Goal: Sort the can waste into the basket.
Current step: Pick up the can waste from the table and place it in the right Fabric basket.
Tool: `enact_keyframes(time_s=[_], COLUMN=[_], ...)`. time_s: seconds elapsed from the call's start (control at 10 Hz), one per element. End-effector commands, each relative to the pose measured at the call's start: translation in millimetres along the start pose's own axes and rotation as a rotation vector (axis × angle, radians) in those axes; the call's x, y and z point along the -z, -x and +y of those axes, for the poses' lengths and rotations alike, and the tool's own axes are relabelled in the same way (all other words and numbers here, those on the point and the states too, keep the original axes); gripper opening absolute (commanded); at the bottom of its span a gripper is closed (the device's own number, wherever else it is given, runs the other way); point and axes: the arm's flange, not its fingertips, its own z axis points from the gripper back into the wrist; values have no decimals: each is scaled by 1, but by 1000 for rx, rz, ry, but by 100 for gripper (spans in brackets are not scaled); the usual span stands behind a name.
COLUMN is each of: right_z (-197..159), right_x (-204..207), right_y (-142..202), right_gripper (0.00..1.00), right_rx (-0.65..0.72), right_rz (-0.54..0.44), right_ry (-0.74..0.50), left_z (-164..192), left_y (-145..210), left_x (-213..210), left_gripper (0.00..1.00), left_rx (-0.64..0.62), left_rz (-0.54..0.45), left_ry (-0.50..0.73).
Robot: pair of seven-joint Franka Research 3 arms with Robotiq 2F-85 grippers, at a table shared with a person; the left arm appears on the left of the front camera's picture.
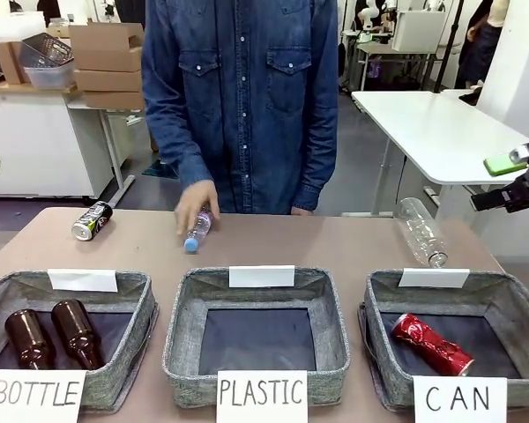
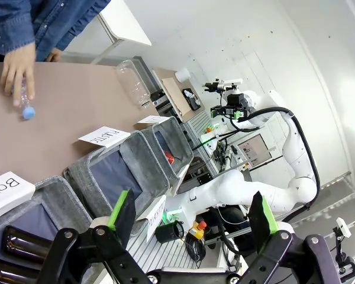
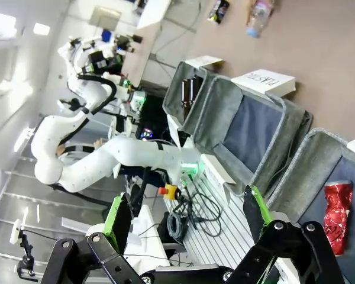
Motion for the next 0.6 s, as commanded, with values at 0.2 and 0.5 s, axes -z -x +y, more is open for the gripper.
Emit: enact_keyframes(time_s=[0.2,0.5], right_z=[-1,-1], right_x=[-2,-2], right_y=[0,0], right_gripper=[100,100], right_rx=[-30,-30], right_rz=[11,11], right_ry=[3,3], left_z=[11,36], left_y=[-15,-34], left_x=[-5,-39], left_gripper=[100,100], left_rx=[-4,-38], left_rz=[60,140], left_ry=[-203,-679])
